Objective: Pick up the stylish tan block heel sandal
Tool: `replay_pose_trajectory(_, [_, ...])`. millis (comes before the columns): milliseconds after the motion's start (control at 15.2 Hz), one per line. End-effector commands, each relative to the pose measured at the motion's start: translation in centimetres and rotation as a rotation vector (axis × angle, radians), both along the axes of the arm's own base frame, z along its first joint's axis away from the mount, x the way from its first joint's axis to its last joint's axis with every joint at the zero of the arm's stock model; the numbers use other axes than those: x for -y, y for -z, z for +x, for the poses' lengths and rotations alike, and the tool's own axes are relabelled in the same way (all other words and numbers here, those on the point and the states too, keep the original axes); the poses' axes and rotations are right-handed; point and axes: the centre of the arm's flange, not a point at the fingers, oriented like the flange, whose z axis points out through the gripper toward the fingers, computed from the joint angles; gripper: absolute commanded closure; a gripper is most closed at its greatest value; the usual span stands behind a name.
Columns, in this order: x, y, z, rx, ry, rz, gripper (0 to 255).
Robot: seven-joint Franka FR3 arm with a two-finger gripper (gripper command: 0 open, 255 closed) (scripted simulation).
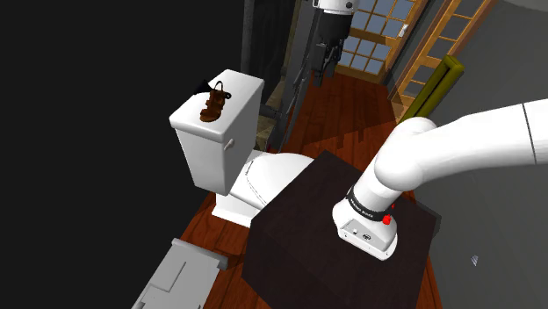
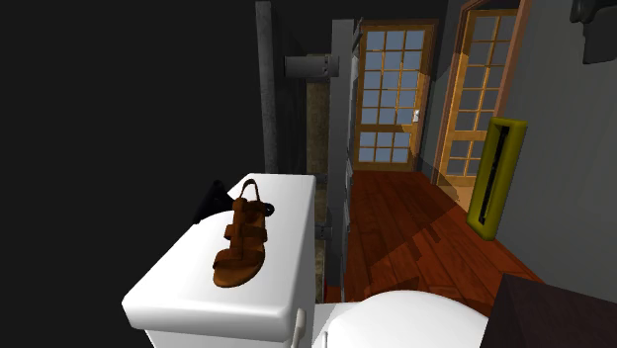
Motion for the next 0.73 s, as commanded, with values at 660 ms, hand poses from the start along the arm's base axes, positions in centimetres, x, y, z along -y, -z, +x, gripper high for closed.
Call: replay_pose_trajectory(660, [-3.0,5.3,11.4,-0.031,0.226,0.060,0])
